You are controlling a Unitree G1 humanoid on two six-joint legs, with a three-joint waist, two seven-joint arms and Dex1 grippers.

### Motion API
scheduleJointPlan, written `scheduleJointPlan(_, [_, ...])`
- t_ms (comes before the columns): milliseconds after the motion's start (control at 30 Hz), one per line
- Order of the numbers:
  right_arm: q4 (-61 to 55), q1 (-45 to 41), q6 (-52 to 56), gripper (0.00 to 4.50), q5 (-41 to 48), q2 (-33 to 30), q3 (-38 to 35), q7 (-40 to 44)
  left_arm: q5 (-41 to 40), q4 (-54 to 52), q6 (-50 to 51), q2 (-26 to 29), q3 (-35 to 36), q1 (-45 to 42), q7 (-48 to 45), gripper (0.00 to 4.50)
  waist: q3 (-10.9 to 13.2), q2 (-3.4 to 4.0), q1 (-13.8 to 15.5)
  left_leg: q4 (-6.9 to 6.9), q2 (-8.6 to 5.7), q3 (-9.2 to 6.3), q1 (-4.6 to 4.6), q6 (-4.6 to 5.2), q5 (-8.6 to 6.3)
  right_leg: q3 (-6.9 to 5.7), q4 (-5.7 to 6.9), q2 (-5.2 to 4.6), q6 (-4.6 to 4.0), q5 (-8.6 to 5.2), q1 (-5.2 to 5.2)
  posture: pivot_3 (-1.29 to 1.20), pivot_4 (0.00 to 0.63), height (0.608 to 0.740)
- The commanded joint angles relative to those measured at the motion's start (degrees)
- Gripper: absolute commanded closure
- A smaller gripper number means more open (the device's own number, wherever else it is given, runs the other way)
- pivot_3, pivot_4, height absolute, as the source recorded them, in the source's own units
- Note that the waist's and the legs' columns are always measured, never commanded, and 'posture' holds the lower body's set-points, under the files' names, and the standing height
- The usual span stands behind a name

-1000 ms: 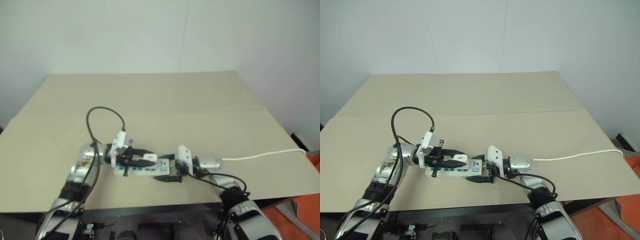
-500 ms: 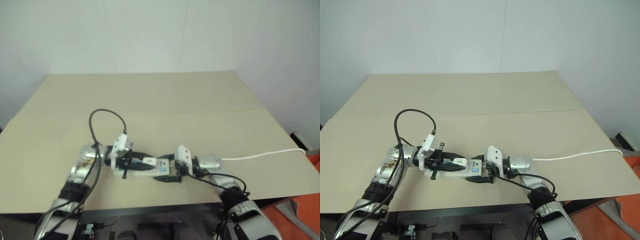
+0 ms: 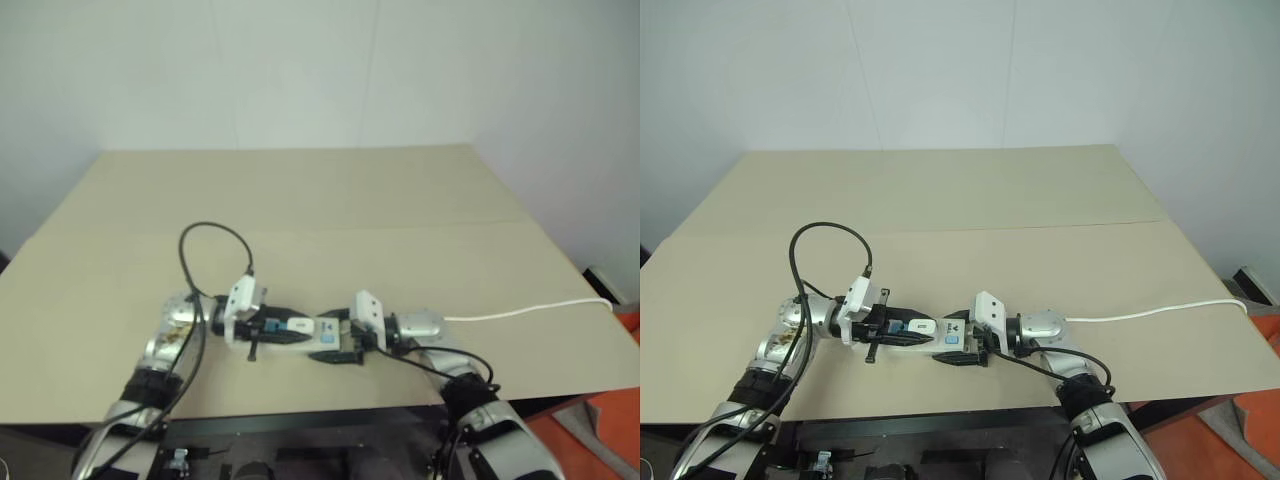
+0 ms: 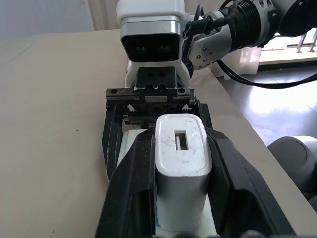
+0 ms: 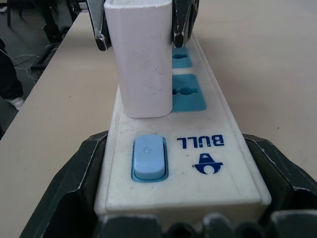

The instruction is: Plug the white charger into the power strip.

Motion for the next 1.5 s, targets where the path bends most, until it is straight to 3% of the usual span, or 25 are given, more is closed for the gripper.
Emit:
scheduleJointPlan(33, [-0.4, 0.1, 0.0, 1.09, -1.1, -0.5, 1.3, 1.3, 2.9, 3.4, 3.3, 1.6, -1.1, 0.4, 0.9, 3.13, 0.0, 0.02, 0.1, 0.0, 0.0, 0.01, 0.02, 0.0, 0.0, 0.01, 0.01, 0.0, 0.0, 0.0, 0.0, 0.0, 0.15, 0.74])
scheduleJointPlan(367, [0.0, -0.1, 0.1, 1.09, -1.0, -0.2, 1.6, 1.9, -6.0, -8.5, 12.0, 5.2, 3.7, -3.7, -3.6, 0.04, 0.0, 0.0, -0.3, -0.02, 0.02, -0.02, -0.37, 0.0, 0.0, 0.0, -0.15, 0.04, 0.0, 0.0, -0.26, 0.0, 0.15, 0.74])
scheduleJointPlan(567, [-2.1, 1.0, 2.0, 1.09, -0.3, -1.1, 1.5, 3.0, -14.3, -12.5, 18.9, 18.2, 8.6, -8.1, -7.5, 0.04, 0.1, 0.02, -0.6, -0.09, 0.03, -0.01, -0.43, 0.0, 0.0, 0.01, -0.14, 0.04, 0.0, 0.0, -0.4, 0.0, 0.15, 0.74])
scheduleJointPlan(600, [-2.8, 1.2, 2.4, 0.35, -0.1, -1.4, 1.4, 3.1, -14.6, -11.9, 18.6, 19.5, 9.5, -8.5, -7.5, 0.0, 0.1, 0.02, -0.5, -0.11, 0.03, -0.01, -0.44, 0.0, 0.0, 0.0, -0.16, 0.04, 0.0, -0.02, -0.41, 0.0, 0.15, 0.74])
scheduleJointPlan(633, [-3.6, 1.4, 2.7, 0.15, 0.1, -1.9, 1.3, 3.3, -14.6, -11.5, 18.4, 20.2, 10.3, -8.7, -7.5, 0.0, 0.1, 0.03, -0.4, -0.12, 0.03, -0.01, -0.45, 0.0, 0.0, -0.01, -0.19, 0.03, 0.0, -0.02, -0.41, 0.0, 0.15, 0.74])
scheduleJointPlan(800, [-10.8, 3.8, 3.7, 0.07, 0.9, -5.7, -0.6, 2.0, -12.3, -9.5, 16.2, 22.6, 14.8, -6.5, -5.8, 0.0, 0.1, 0.04, 0.9, -0.11, 0.03, 0.0, -0.65, 0.01, -0.01, -0.06, -0.34, -0.02, 0.0, -0.04, -0.52, 0.0, 0.15, 0.74])
scheduleJointPlan(933, [-20.2, 6.6, 8.0, 0.07, 4.3, -12.4, -5.1, 1.8, -12.5, -11.3, 16.1, 23.9, 18.4, -1.3, -3.6, 0.0, 0.2, 0.05, 1.6, -0.06, 0.02, 0.02, -1.2, 0.01, -0.01, -0.07, -0.27, -0.05, -0.01, -0.03, -1.07, 0.0, 0.15, 0.74])
scheduleJointPlan(1133, [-32.0, 13.5, 13.1, 0.07, 10.6, -24.3, -14.7, 2.1, -12.6, -15.0, 16.6, 25.9, 23.9, 8.2, -0.1, 0.0, 0.3, 0.06, 2.5, -0.13, 0.04, 0.05, -1.25, 0.02, -0.02, -0.08, -0.33, -0.06, -0.01, -0.04, -1.14, 0.0, 0.15, 0.74])
scheduleJointPlan(1333, [-37.6, 20.7, 16.3, 0.07, 15.3, -32.7, -23.6, 2.4, -14.4, -21.8, 19.9, 26.9, 29.2, 16.7, 3.7, 0.0, 0.3, 0.03, 2.6, -0.09, 0.04, 0.12, -1.16, 0.01, -0.02, -0.07, -0.34, -0.12, -0.01, -0.04, -1.05, 0.0, 0.15, 0.74])
scheduleJointPlan(1500, [-39.5, 24.9, 17.3, 0.07, 17.3, -35.7, -27.5, 1.9, -15.1, -26.6, 22.7, 27.4, 31.8, 22.5, 6.1, 0.0, 0.3, 0.03, 2.5, -0.1, 0.04, 0.17, -1.14, 0.01, -0.02, -0.04, -0.41, -0.15, -0.01, -0.03, -1.04, 0.0, 0.15, 0.74])
